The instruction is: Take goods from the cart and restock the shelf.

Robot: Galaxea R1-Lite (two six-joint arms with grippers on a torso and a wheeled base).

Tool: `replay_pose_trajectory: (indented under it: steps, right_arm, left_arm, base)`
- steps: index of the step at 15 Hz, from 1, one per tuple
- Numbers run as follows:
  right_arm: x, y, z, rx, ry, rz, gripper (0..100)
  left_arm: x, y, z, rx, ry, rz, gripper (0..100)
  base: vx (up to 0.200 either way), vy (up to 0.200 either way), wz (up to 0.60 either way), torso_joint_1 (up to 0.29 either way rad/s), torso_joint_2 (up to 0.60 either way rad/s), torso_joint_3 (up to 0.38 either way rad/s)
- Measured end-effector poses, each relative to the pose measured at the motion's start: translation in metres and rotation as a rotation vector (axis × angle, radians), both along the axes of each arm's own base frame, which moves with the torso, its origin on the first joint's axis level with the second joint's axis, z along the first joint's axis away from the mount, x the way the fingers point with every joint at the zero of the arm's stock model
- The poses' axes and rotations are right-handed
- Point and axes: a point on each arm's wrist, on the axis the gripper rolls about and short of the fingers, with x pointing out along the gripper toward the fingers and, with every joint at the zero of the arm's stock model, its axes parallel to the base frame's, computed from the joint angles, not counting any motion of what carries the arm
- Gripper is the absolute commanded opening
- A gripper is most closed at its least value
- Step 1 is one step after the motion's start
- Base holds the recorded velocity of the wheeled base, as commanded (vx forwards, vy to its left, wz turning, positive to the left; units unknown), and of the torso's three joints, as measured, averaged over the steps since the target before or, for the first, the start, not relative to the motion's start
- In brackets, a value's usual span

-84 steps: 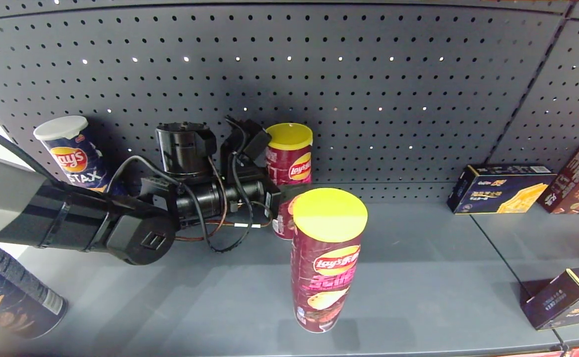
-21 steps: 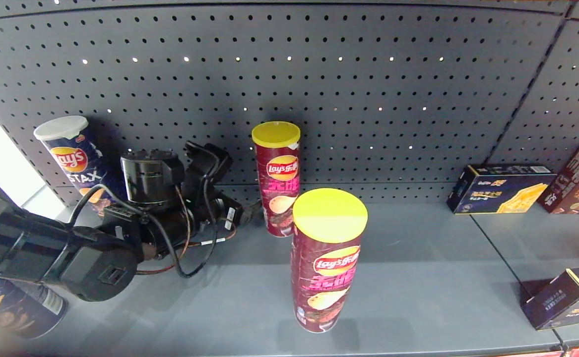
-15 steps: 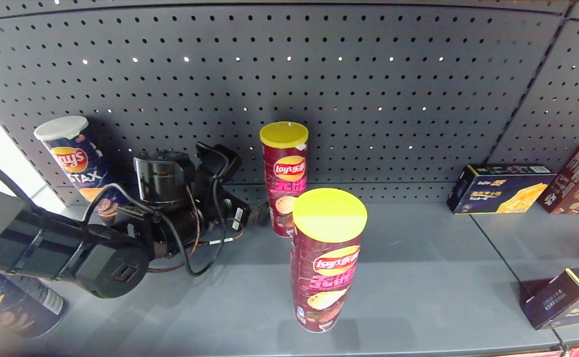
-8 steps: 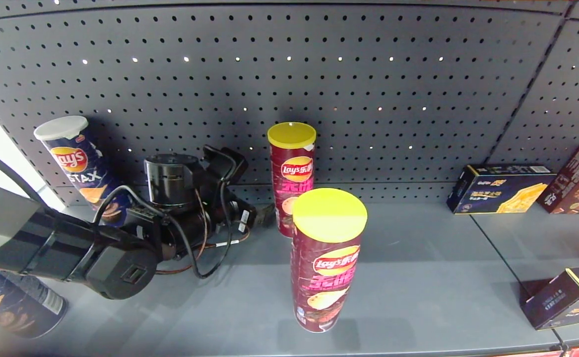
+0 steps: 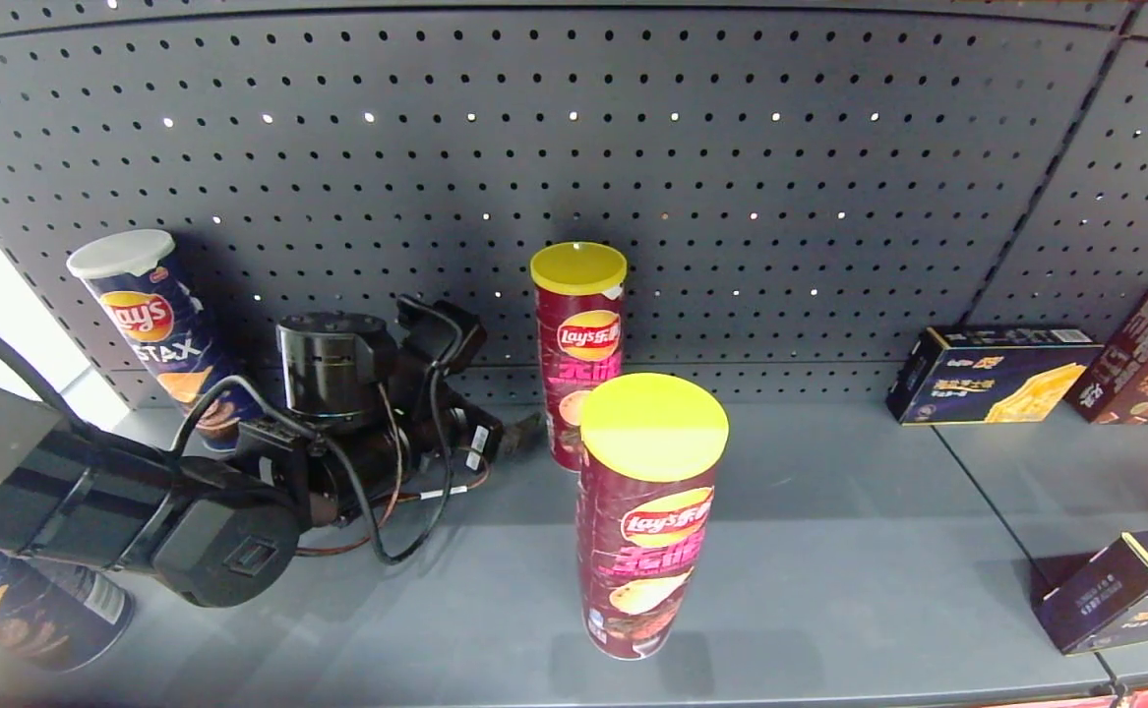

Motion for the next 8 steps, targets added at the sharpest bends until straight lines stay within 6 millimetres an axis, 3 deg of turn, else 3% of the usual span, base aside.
replay_pose_trajectory:
  steps: [8]
  right_arm:
    - [0.000, 0.000, 0.000, 0.000, 0.000, 0.000, 100]
  left_arm:
    - [-0.001, -0.014, 0.000, -0.003, -0.004, -0.036, 100]
  base:
    - [0.000, 0.000, 0.00, 0.000, 0.00, 0.000]
